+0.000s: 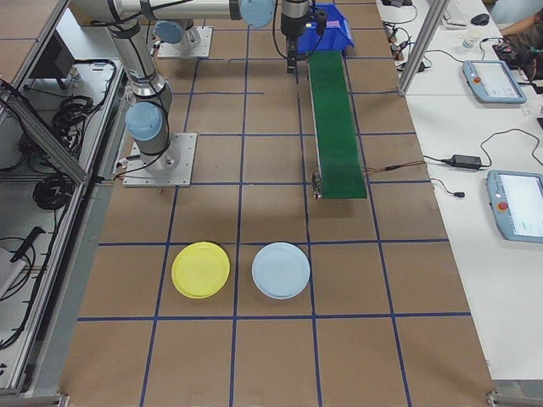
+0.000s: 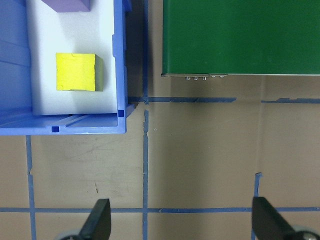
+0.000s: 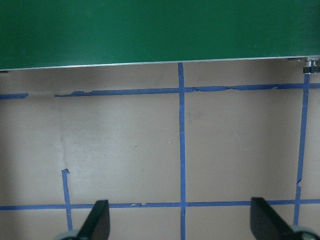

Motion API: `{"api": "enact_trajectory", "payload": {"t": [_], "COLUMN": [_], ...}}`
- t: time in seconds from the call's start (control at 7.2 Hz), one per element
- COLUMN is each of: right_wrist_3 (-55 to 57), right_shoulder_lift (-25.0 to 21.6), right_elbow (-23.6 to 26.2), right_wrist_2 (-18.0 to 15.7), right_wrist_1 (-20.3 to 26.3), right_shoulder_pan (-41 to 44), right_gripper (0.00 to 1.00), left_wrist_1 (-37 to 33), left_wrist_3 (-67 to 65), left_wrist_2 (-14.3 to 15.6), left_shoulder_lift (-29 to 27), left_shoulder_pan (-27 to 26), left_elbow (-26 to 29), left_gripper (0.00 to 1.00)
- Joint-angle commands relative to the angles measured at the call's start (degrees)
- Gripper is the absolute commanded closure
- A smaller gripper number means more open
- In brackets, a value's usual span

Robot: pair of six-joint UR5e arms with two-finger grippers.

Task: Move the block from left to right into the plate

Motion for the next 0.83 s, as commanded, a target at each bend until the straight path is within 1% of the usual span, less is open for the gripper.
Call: {"api": "enact_trajectory", "payload": {"t": [0.0,0.56,0.69], "right_wrist_3": [0.00,0.00,0.00], "right_shoulder_lift": [0.00,0.00,0.09], "right_elbow": [0.04,0.04,0.04], "right_wrist_2": [0.09,0.09,0.09], "right_wrist_1": [-0.09,-0.09,-0.09], "right_shoulder_pan": [0.00,0.00,0.00], "right_gripper": [0.00,0.00,0.00], "left_wrist_1": [0.03,0.38,0.38], "left_wrist_3": [0.20,0.46,0.72], "left_wrist_2": [0.01,-0.17,-0.51], "left_shoulder_lift": [0.00,-0.52,-1.31], "left_shoulder_pan": [-0.03,0.76,4.94], "left_elbow": [-0.05,0.91,1.61], "left_gripper": [0.00,0.00,0.00]}}
